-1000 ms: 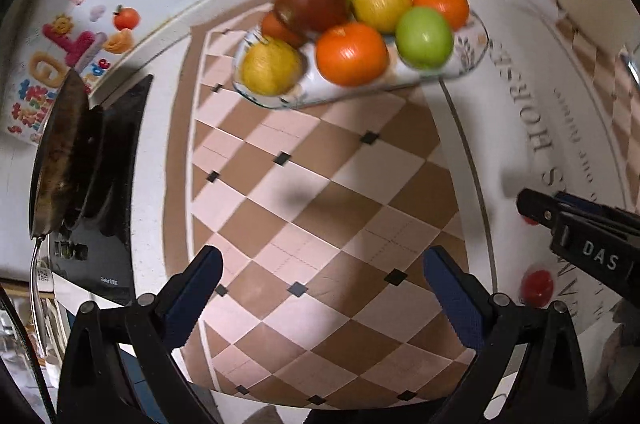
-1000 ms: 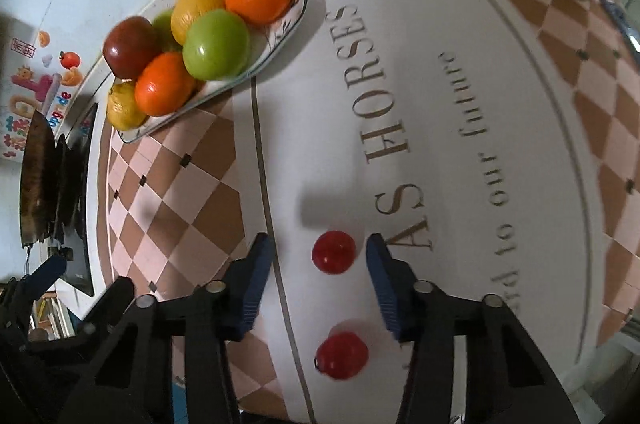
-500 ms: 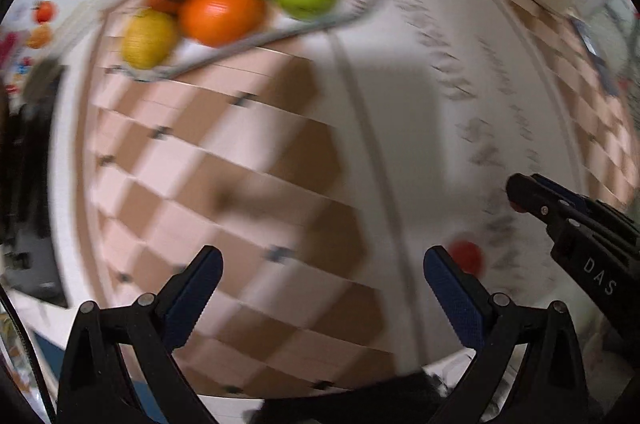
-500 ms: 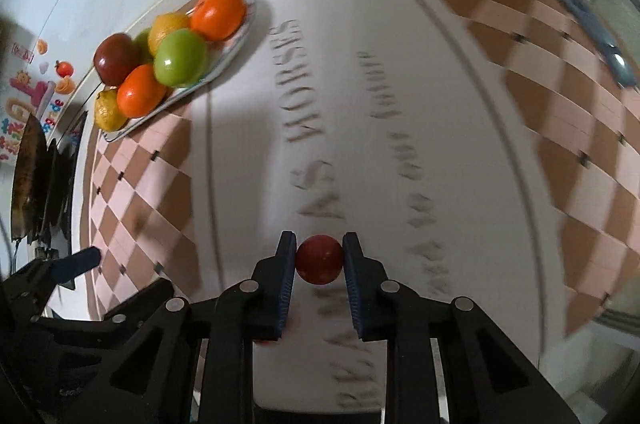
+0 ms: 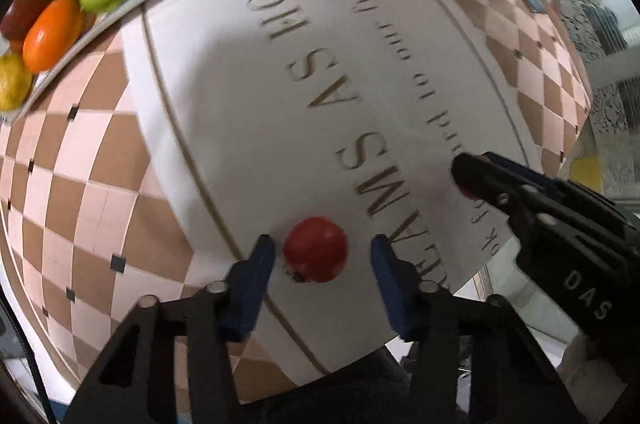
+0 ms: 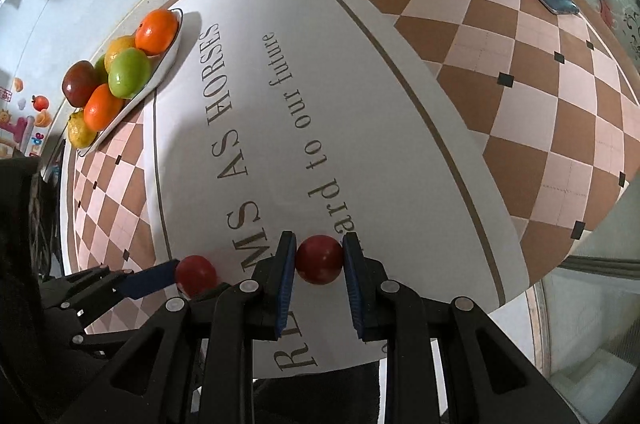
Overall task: Organize fruits
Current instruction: 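Grasp a cherry tomato with the right tool while the left tool grasps the other tomato, then place the cherry tomato on the plate with the right tool while the left tool places its tomato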
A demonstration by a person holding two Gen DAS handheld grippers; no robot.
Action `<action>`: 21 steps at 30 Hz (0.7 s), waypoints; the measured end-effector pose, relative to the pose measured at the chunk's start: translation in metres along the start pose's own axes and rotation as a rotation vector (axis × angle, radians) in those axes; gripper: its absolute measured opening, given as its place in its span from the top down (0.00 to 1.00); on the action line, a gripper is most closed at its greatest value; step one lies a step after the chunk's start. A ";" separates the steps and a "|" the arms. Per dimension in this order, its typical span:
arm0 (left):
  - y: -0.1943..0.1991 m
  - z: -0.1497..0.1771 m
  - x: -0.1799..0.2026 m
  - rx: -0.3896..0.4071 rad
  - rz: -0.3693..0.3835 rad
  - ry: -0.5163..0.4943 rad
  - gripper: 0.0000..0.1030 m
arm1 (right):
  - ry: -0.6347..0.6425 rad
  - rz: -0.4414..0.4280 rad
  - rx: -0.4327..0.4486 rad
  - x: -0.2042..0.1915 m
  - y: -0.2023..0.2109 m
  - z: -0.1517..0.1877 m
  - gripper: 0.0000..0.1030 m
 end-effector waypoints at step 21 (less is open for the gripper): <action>0.071 -0.037 -0.076 0.186 0.045 0.245 0.74 | 0.062 -0.129 0.062 -0.060 0.014 -0.049 0.75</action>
Point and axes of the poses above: each gripper's, at about its wrist camera, not at the fingertips, and y roughly against the way its jaws point, x to its right, z to its underside, the point moved 3 cm from there along -y, roughly the way its jaws point, and after that the axes turned 10 degrees about x, right-handed, at the moved point
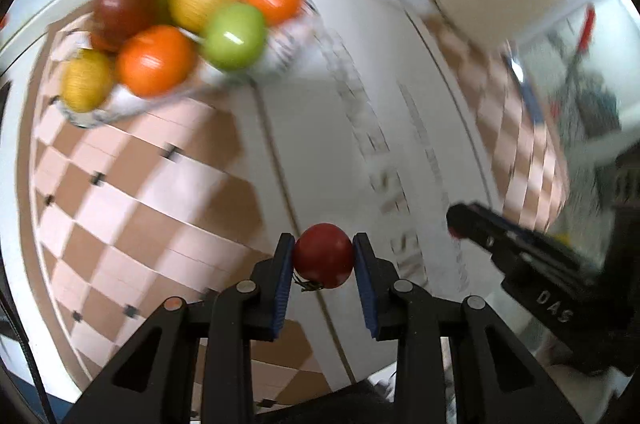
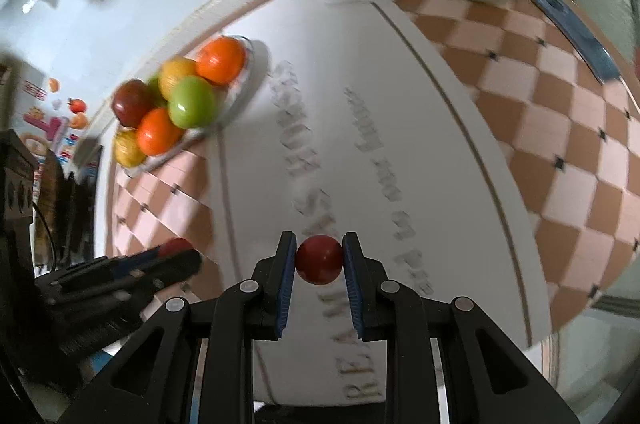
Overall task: Organize fruits
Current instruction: 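Place the cherry tomato on the plate with the right tool while the left tool places its tomato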
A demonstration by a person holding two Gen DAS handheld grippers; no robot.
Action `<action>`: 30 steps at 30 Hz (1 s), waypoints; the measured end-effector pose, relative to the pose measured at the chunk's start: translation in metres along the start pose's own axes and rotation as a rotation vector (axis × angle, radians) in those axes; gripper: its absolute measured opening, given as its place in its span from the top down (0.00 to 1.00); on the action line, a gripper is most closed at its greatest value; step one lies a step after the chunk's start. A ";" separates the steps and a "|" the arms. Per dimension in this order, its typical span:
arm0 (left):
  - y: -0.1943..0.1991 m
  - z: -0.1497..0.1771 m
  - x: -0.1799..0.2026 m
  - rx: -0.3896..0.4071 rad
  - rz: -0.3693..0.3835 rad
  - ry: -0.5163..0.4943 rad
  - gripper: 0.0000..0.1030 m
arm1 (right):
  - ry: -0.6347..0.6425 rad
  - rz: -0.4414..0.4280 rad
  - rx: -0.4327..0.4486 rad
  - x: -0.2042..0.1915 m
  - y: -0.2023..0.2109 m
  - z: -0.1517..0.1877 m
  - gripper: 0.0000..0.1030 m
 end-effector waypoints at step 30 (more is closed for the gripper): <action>-0.014 -0.092 -0.180 0.062 -0.048 0.411 0.73 | 0.285 -0.266 -0.047 -0.169 -0.143 -0.057 0.75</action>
Point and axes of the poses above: each gripper's, at about its wrist camera, not at the fingertips, and y roughly against the way its jaws point, x to its right, z to its underside, the point moved 3 cm from there along -y, roughly the way its jaws point, and after that the axes turned 10 degrees about x, right-handed, at the moved point
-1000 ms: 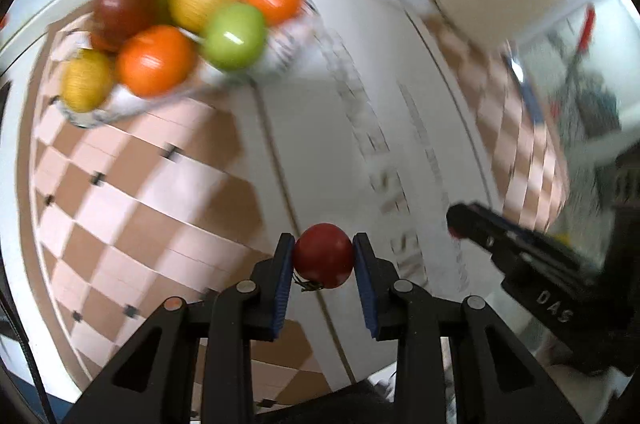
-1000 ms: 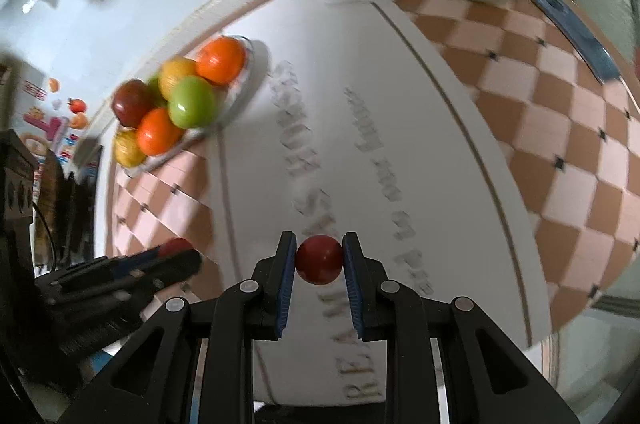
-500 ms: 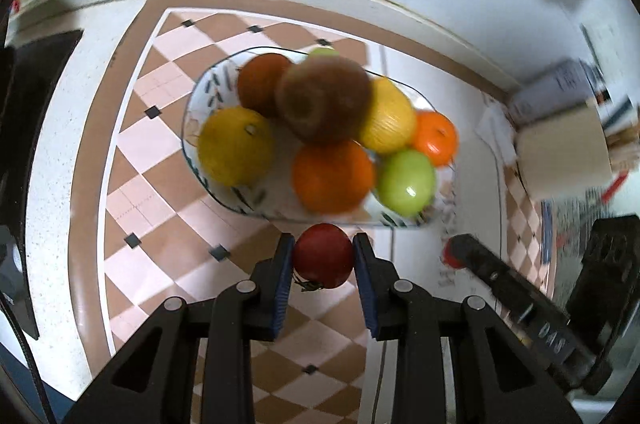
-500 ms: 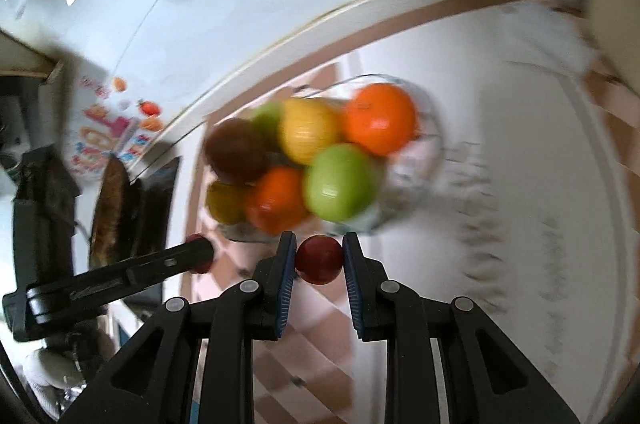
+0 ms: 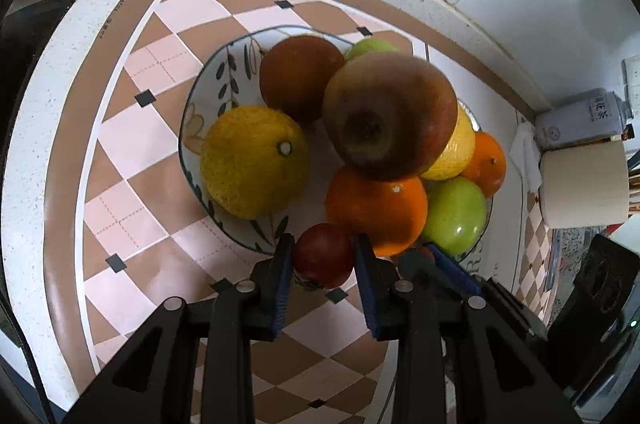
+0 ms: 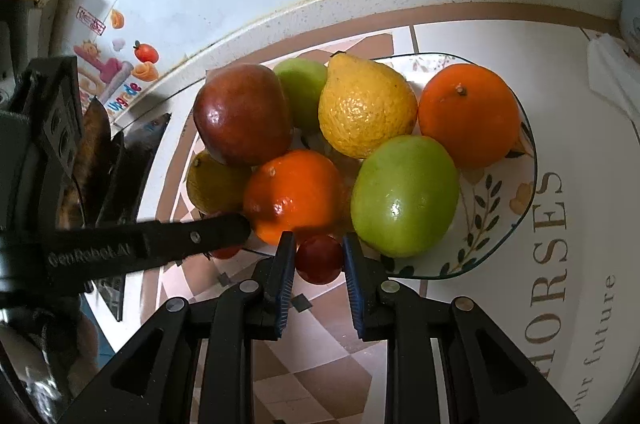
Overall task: Organize fruits
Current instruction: 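Place the cherry tomato on the plate with the right tool while the left tool places its tomato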
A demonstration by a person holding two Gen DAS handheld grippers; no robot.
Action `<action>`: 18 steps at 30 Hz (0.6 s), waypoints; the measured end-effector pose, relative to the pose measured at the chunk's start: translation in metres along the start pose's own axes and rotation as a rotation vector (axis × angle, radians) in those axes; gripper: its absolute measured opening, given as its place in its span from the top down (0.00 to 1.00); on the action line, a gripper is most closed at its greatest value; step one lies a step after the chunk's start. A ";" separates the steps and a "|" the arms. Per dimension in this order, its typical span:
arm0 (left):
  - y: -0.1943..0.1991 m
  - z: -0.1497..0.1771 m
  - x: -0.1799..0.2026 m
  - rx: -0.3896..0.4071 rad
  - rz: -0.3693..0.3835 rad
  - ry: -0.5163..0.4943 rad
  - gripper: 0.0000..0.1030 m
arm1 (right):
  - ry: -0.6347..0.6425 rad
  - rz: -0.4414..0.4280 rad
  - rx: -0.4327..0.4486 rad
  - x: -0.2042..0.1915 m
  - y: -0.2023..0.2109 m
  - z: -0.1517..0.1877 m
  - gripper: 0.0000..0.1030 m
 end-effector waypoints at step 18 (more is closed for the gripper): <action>0.041 -0.002 -0.004 0.079 -0.167 -0.061 0.51 | 0.018 0.167 0.035 -0.007 0.048 -0.005 0.15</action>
Point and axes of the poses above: each gripper's, at about its wrist camera, not at the fingertips, and y roughly against the way its jaws point, x to its right, z to its underside, the point moved 3 cm from there along -y, roughly the way its jaws point, and after that the axes turned 10 degrees about x, right-handed, at the moved point
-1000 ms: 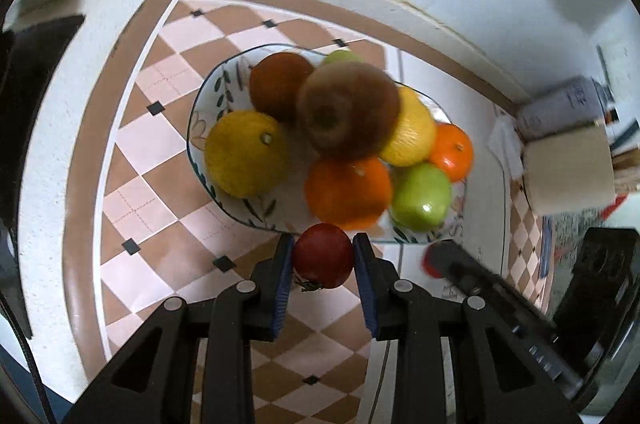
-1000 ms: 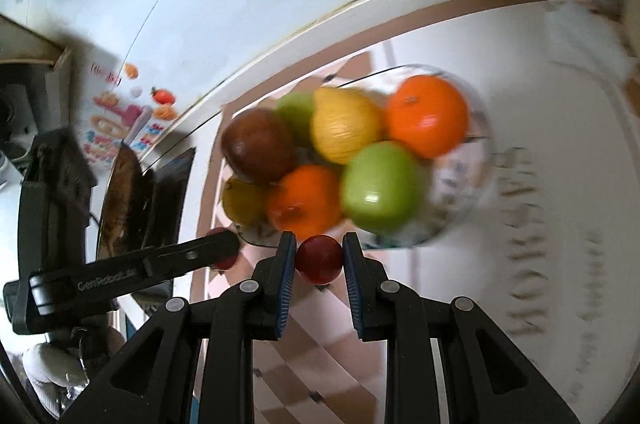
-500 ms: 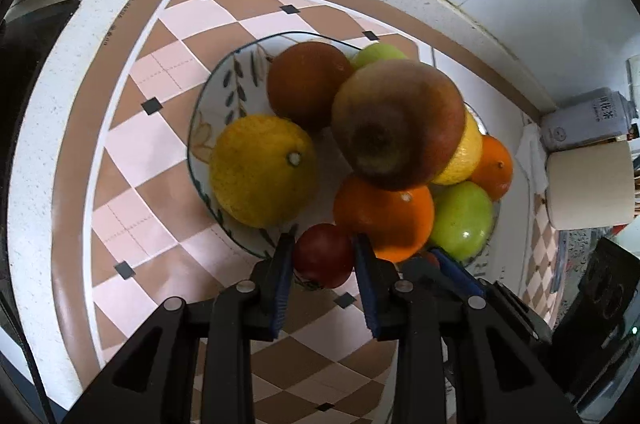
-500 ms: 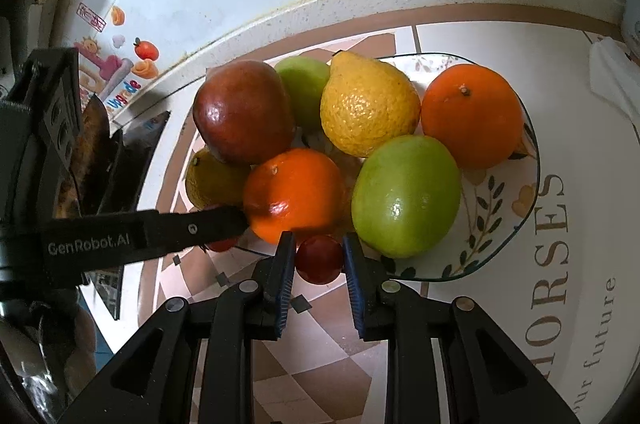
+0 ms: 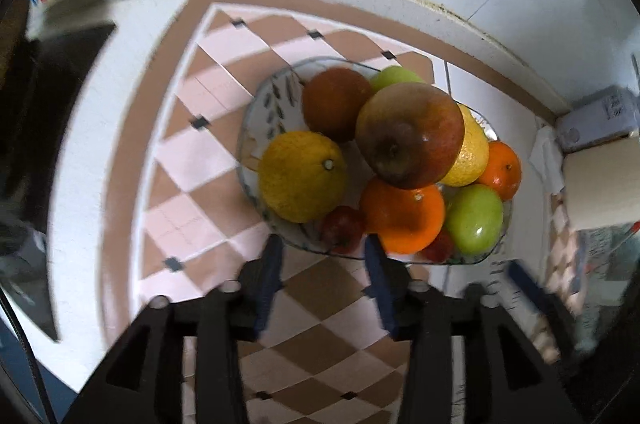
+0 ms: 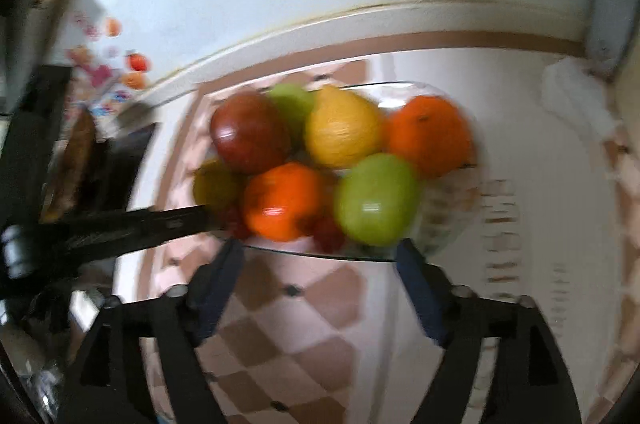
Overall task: Organize fruits
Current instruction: 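Place the cherry tomato on the plate with the right tool while the left tool places its tomato, then lift both tools away from the plate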
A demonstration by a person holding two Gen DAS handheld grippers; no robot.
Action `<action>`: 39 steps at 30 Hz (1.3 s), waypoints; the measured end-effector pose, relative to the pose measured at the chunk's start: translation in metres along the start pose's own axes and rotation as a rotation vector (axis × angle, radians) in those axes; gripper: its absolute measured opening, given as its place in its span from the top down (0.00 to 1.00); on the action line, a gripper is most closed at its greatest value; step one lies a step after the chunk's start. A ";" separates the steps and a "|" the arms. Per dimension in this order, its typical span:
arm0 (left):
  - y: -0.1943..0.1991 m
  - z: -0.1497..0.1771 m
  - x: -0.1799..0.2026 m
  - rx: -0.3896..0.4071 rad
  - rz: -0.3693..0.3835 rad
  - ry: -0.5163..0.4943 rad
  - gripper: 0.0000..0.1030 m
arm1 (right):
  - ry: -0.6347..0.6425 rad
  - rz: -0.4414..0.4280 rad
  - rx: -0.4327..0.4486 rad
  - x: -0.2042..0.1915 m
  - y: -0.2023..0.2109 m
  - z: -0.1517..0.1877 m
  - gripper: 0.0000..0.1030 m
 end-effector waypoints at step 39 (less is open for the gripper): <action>0.287 0.163 -0.007 0.504 -0.105 -0.210 0.06 | 0.062 0.176 0.291 -0.074 0.297 0.103 0.05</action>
Point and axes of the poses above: each gripper's, at about its wrist camera, not at the fingertips, and y roughly against the way its jaws point, x to its right, z to its underside, the point moved 3 cm from there along -y, roughly the way its jaws point, and after that the axes turned 10 degrees about x, right-handed, at the moved point
